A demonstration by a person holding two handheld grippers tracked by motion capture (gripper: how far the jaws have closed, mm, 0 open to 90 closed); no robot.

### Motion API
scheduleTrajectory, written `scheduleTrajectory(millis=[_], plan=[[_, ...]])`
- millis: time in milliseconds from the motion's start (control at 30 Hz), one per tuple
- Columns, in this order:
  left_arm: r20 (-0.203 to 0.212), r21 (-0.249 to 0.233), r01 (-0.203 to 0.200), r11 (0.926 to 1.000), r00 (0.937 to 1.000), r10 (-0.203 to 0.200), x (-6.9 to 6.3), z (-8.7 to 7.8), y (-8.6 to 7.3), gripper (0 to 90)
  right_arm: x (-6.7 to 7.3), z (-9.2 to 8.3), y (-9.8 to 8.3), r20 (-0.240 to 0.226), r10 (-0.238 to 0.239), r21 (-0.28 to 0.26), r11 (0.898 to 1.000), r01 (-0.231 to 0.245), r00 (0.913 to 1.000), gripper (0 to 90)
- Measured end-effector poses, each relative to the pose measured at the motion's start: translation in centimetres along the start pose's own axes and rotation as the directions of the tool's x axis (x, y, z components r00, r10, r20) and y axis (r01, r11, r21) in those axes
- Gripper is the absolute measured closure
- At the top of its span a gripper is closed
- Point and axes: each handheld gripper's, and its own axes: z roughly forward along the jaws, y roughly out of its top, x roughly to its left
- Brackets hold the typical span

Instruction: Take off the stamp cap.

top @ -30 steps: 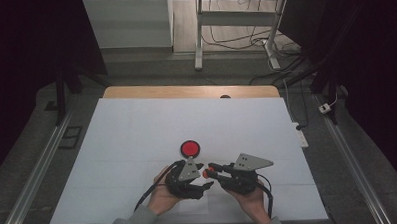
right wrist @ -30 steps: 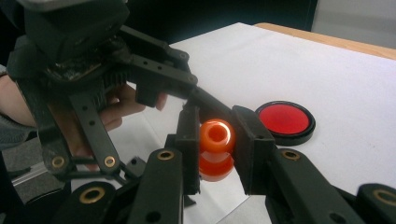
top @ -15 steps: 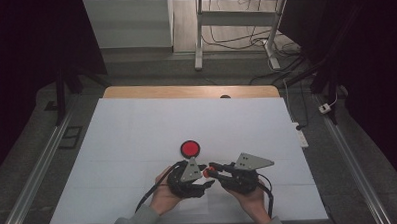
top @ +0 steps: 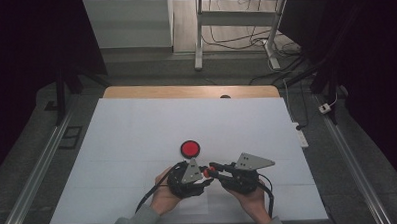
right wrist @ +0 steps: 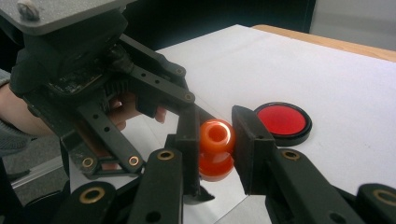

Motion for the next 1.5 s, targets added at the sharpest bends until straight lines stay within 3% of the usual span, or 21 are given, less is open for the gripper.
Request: scheduleTrajectory(millis=[133,700,1167,1500], plan=[[-0.008,0.0,-0.007,1.0,0.9999,0.007,0.01,-0.06,-0.02,63.0,0.01,0.02,-0.01,0.0,0.0,0.0,1.0,0.0,1.0,72.8],[-0.02,0.0,-0.031,0.9995,0.9993,0.031,-0.18,-0.11,-0.08,64.7,0.04,0.03,-0.02,-0.003,0.007,-0.001,1.0,-0.007,1.0,72.9],[-0.007,0.012,-0.026,0.9996,0.9996,0.026,-0.14,-0.05,-0.19,65.3,0.48,0.2,-0.03,0.016,-0.028,0.013,1.0,0.028,0.9995,73.2],[-0.012,0.016,-0.033,0.9993,0.9994,0.034,-0.2,-0.04,-0.25,65.4,0.41,0.19,-0.08,0.013,-0.009,0.012,1.0,0.009,0.9999,73.3]])
